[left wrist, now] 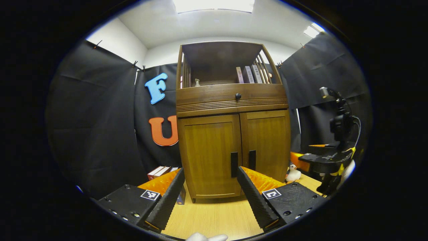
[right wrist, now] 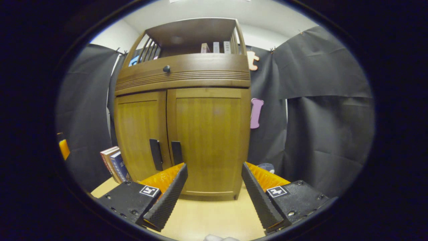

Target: Open the right door of the double-door shoe cabinet with the right hand, and open the left door with the left hand.

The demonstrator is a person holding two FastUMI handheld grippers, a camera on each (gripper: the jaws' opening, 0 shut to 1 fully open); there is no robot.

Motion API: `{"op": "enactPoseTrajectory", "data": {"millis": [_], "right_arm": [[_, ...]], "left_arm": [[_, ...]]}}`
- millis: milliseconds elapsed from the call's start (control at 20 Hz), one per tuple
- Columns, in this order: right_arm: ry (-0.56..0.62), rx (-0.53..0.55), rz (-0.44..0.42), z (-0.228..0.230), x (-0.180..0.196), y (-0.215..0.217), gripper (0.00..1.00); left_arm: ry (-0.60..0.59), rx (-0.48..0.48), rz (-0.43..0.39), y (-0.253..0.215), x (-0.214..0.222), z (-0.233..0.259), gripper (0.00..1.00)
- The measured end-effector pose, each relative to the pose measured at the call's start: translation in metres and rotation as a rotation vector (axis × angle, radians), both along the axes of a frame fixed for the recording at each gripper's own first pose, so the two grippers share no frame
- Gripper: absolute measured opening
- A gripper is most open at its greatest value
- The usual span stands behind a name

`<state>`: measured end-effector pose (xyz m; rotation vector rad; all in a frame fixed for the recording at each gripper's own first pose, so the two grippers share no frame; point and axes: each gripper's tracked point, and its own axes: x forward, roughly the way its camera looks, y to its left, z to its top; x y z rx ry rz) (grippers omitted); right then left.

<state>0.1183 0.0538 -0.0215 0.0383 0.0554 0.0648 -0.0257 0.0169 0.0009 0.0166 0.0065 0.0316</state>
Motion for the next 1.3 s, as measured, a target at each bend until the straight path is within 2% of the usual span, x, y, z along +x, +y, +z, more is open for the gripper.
{"op": "enactPoseTrajectory", "data": {"millis": [200, 450, 500, 550, 600, 900, 950, 1000, 1050, 1150, 1300], "right_arm": [[0.029, 0.017, 0.087, -0.010, 0.051, 0.042, 1.00], [0.058, -0.016, 0.158, -0.025, 0.107, 0.083, 1.00], [0.066, -0.027, 0.165, -0.027, 0.117, 0.090, 1.00], [0.074, -0.040, 0.163, -0.030, 0.129, 0.094, 0.99], [0.082, -0.046, 0.165, -0.033, 0.139, 0.097, 0.98], [0.138, -0.032, 0.173, -0.046, 0.173, 0.113, 0.78], [0.129, -0.031, 0.168, -0.045, 0.175, 0.112, 0.66], [0.114, -0.023, 0.170, -0.045, 0.179, 0.116, 0.61], [0.116, -0.021, 0.164, -0.045, 0.179, 0.118, 0.46], [0.110, -0.024, 0.141, -0.045, 0.179, 0.115, 0.36], [0.126, -0.016, 0.161, -0.046, 0.178, 0.117, 0.35]], "left_arm": [[0.010, 0.012, 0.067, 0.013, 0.004, 0.001, 0.96], [0.009, 0.024, 0.174, 0.035, 0.004, 0.000, 0.96], [0.011, 0.022, 0.195, 0.038, 0.004, -0.002, 1.00], [0.015, 0.022, 0.213, 0.041, 0.004, -0.002, 1.00], [0.019, 0.022, 0.229, 0.043, 0.003, -0.003, 0.96], [0.041, 0.022, 0.274, 0.049, 0.003, -0.007, 0.96], [0.044, 0.021, 0.272, 0.049, 0.002, -0.008, 0.96], [0.046, 0.024, 0.273, 0.050, 0.001, -0.007, 0.96], [0.047, 0.028, 0.275, 0.052, 0.000, -0.007, 0.96], [0.050, 0.022, 0.267, 0.054, 0.000, -0.009, 0.96], [0.064, 0.010, 0.233, 0.054, 0.000, -0.014, 0.96]]}}
